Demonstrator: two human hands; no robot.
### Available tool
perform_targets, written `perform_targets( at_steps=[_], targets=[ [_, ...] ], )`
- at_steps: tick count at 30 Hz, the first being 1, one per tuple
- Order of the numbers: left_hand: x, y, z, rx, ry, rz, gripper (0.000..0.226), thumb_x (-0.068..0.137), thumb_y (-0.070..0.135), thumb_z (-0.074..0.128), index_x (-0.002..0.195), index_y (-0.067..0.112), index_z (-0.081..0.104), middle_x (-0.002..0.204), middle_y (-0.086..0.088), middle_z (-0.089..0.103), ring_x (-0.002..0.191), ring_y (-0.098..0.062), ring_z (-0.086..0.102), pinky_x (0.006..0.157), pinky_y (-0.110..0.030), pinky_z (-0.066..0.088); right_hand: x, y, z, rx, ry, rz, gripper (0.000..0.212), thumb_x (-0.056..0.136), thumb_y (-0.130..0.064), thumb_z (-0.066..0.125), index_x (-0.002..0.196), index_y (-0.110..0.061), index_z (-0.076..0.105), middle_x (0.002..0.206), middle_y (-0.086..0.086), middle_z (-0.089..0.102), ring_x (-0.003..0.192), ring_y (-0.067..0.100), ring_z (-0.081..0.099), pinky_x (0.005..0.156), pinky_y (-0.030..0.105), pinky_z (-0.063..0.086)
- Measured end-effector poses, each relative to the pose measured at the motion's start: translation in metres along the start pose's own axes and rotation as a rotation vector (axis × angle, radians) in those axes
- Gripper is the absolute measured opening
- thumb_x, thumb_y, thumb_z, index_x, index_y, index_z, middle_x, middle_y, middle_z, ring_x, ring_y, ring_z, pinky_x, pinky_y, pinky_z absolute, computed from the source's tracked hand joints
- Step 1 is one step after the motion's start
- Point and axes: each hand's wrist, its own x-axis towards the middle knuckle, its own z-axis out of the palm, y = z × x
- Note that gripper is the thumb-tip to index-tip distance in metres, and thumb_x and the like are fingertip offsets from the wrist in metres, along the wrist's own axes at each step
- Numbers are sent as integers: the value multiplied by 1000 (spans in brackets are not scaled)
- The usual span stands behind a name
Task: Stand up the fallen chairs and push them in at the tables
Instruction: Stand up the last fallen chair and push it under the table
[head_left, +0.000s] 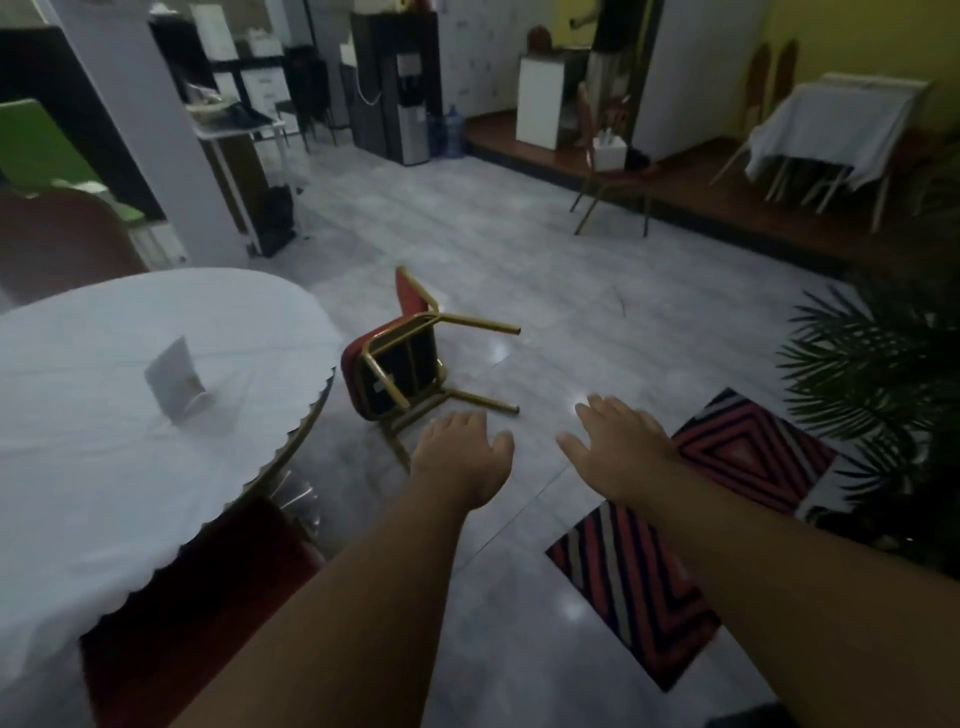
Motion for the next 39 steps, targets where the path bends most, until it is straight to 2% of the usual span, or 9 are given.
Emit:
perform_targets(
  at_steps=[6,10,13,18,27,34,39],
  targets=[
    [101,61,3,40,-52,76,62,105,46,32,154,8,36,159,-15,38,148,-29,32,121,-41,23,81,54,-19,-21,-37,44,69,103,-57,25,159,-17,20,169,2,12,155,18,8,125,42,7],
    [181,65,10,69,-97,103,65,105,46,32,158,8,28,165,-13,29,153,-28,24,124,-40,17,149,76,-24,-15,-61,73,70,103,-58,24,160,-17,18,170,3,10,156,19,6,125,43,7],
    [253,62,10,84,-105,105,63,105,45,33,155,7,31,163,-14,32,151,-29,27,123,-41,20,208,88,-34,-17,-89,76,71,103,-57,24,160,-17,13,170,2,6,156,18,3,125,42,4],
    [372,73,2,101,-142,168,68,105,51,28,160,10,23,168,-12,22,155,-28,17,126,-43,12,316,110,-60,56,-25,159,70,104,-54,28,160,-14,16,170,4,8,156,18,6,126,39,6],
    [566,120,11,112,-197,283,68,106,50,27,160,8,22,168,-13,22,155,-29,16,127,-43,11,472,173,-78,81,-79,270,70,104,-55,24,161,-16,12,170,2,6,156,17,4,126,39,2],
    [711,168,37,74,-193,210,67,107,49,27,160,8,18,169,-11,19,156,-28,12,127,-43,7,613,262,-82,60,-110,243,69,104,-55,24,161,-16,14,170,2,9,156,18,6,126,41,4],
    [796,200,51,10,-198,84,68,107,50,27,161,10,17,170,-10,16,157,-26,9,127,-42,5,721,310,-104,27,-153,103,69,104,-55,24,161,-17,15,170,2,9,156,18,5,125,41,3]
  ],
)
